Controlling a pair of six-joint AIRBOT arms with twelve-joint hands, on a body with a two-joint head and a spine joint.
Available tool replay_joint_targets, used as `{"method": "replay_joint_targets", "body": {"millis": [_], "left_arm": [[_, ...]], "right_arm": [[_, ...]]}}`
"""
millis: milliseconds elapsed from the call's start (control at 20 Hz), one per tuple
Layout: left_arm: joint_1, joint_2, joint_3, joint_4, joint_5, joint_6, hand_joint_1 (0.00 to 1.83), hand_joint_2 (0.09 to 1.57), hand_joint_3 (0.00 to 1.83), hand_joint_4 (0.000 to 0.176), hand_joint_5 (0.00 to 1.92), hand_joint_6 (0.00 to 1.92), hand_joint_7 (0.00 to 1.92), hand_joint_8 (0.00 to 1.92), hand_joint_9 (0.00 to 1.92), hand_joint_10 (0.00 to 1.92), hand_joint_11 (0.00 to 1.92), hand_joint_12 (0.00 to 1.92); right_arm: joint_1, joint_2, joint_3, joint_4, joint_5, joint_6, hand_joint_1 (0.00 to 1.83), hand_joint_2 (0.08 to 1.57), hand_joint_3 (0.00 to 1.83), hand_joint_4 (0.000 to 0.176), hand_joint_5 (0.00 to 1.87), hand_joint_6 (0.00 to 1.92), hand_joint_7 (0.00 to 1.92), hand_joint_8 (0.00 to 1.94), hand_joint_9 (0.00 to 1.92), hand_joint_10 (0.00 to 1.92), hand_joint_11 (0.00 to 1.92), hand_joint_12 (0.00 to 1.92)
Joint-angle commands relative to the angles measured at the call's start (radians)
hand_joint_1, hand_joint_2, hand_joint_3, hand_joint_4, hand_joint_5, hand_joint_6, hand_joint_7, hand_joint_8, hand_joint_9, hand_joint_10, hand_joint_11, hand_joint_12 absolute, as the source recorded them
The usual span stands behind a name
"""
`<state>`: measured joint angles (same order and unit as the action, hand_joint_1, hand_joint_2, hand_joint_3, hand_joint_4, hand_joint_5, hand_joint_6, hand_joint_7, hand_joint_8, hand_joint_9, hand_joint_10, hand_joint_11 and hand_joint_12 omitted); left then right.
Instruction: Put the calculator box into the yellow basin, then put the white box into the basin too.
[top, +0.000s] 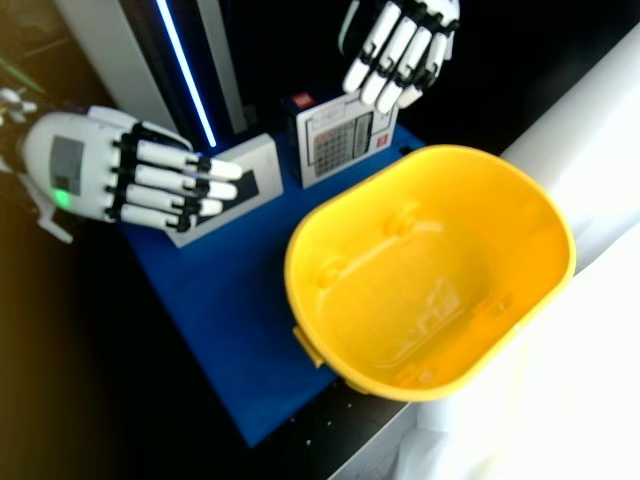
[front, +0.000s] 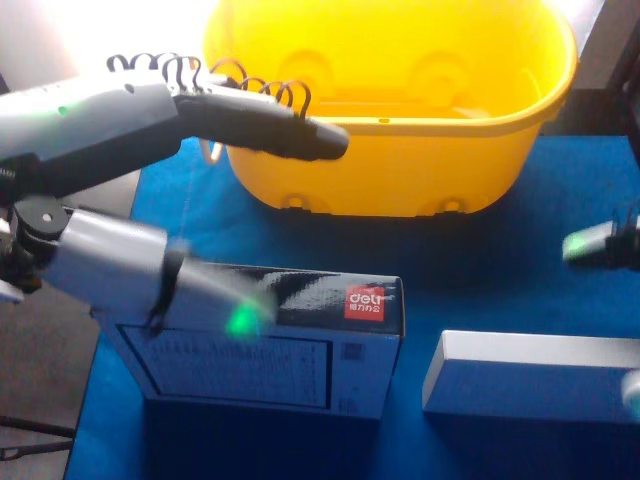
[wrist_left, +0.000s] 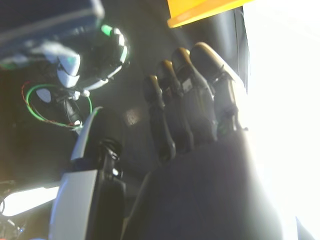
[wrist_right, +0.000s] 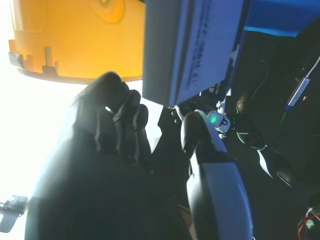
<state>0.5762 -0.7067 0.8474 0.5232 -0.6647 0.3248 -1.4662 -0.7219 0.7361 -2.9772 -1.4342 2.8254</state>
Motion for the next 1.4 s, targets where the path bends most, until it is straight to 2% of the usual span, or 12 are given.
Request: {"method": "replay_joint_targets", "body": {"millis": [0,300,500,650,800,900,1100,1150,1200,1250,1300,1350], "left_arm": [[-0.020,0.000,-0.003,-0.030,-0.102,-0.006,0.69,0.77,0.00,0.000,0.40,0.00,0.47,0.01,0.45,0.10,0.07,1.16],[-0.040,-0.004,0.004,0.004,-0.057,-0.028,0.69,0.77,0.00,0.000,0.41,0.00,0.48,0.00,0.47,0.05,0.07,1.15],[-0.042,-0.036,0.027,0.047,0.013,-0.069,0.76,0.77,0.00,0.000,0.42,0.00,0.47,0.00,0.45,0.02,0.01,1.12],[-0.034,-0.069,0.048,0.099,0.063,-0.126,0.64,0.78,0.00,0.000,0.41,0.00,0.44,0.00,0.44,0.01,0.00,1.17],[0.005,-0.097,0.065,0.104,0.091,-0.146,0.64,0.81,0.01,0.000,0.43,0.00,0.45,0.00,0.41,0.00,0.00,1.30],[0.020,-0.115,0.080,0.132,0.111,-0.183,0.69,0.84,0.01,0.000,0.44,0.01,0.44,0.01,0.42,0.01,0.00,1.45],[0.053,-0.164,0.119,0.190,0.160,-0.253,0.71,0.89,0.02,0.000,0.50,0.02,0.51,0.02,0.48,0.04,0.00,1.43],[0.061,-0.174,0.129,0.198,0.167,-0.265,0.87,0.98,0.02,0.000,0.57,0.03,0.55,0.02,0.52,0.05,0.00,1.45],[0.068,-0.182,0.136,0.207,0.173,-0.276,1.08,1.06,0.01,0.000,0.72,0.04,0.68,0.03,0.69,0.18,0.28,1.53],[0.070,-0.184,0.137,0.210,0.176,-0.276,1.18,1.11,0.00,0.000,0.83,0.03,0.81,0.04,0.78,0.38,0.46,1.51],[0.071,-0.184,0.139,0.211,0.177,-0.276,1.31,1.14,0.02,0.000,0.80,0.88,0.81,0.93,0.91,1.12,0.75,1.47],[0.071,-0.184,0.141,0.211,0.177,-0.276,1.36,1.15,0.01,0.000,0.79,0.99,0.86,1.12,0.96,1.31,0.87,1.52]], "right_arm": [[0.001,-0.006,0.004,-0.018,-0.117,0.008,0.60,0.85,0.00,0.000,0.62,0.16,0.61,0.08,0.44,0.47,0.07,1.34],[-0.006,-0.024,0.024,0.016,-0.097,0.008,0.63,0.80,0.00,0.000,0.62,0.07,0.64,0.03,0.45,0.40,0.07,1.25],[-0.005,-0.051,0.063,0.061,-0.048,0.007,0.58,0.79,0.00,0.000,0.64,0.04,0.70,0.04,0.43,0.57,0.00,1.47],[0.002,-0.077,0.084,0.072,-0.001,0.004,0.65,0.75,0.00,0.000,0.65,0.03,0.73,0.04,0.49,0.59,0.17,1.34],[0.009,-0.111,0.093,0.072,0.036,0.003,0.70,0.76,0.00,0.000,0.61,0.01,0.67,0.00,0.47,0.51,0.18,1.26],[0.012,-0.122,0.096,0.068,0.052,0.003,0.83,0.83,0.01,0.000,0.60,0.00,0.64,0.00,0.43,0.48,0.05,1.34],[0.019,-0.134,0.102,0.060,0.063,0.003,1.09,0.97,0.02,0.000,0.74,0.05,0.77,0.04,0.55,0.52,0.20,1.38],[0.020,-0.136,0.103,0.060,0.063,0.003,1.13,1.11,0.02,0.000,0.86,0.89,0.89,0.12,0.64,0.69,0.34,1.47],[0.022,-0.137,0.103,0.060,0.063,0.003,1.19,1.15,0.00,0.000,0.92,1.08,0.85,0.96,0.73,0.88,0.47,1.57],[0.023,-0.137,0.104,0.060,0.063,0.003,1.32,1.17,0.00,0.000,0.88,1.19,0.82,1.14,0.74,1.28,0.54,1.56],[0.027,-0.137,0.105,0.060,0.063,0.003,1.34,1.19,0.00,0.000,0.85,1.24,0.80,1.20,0.73,1.38,0.56,1.57],[0.030,-0.137,0.105,0.060,0.063,0.003,1.35,1.19,0.00,0.000,0.84,1.26,0.80,1.19,0.75,1.39,0.60,1.56]]}}
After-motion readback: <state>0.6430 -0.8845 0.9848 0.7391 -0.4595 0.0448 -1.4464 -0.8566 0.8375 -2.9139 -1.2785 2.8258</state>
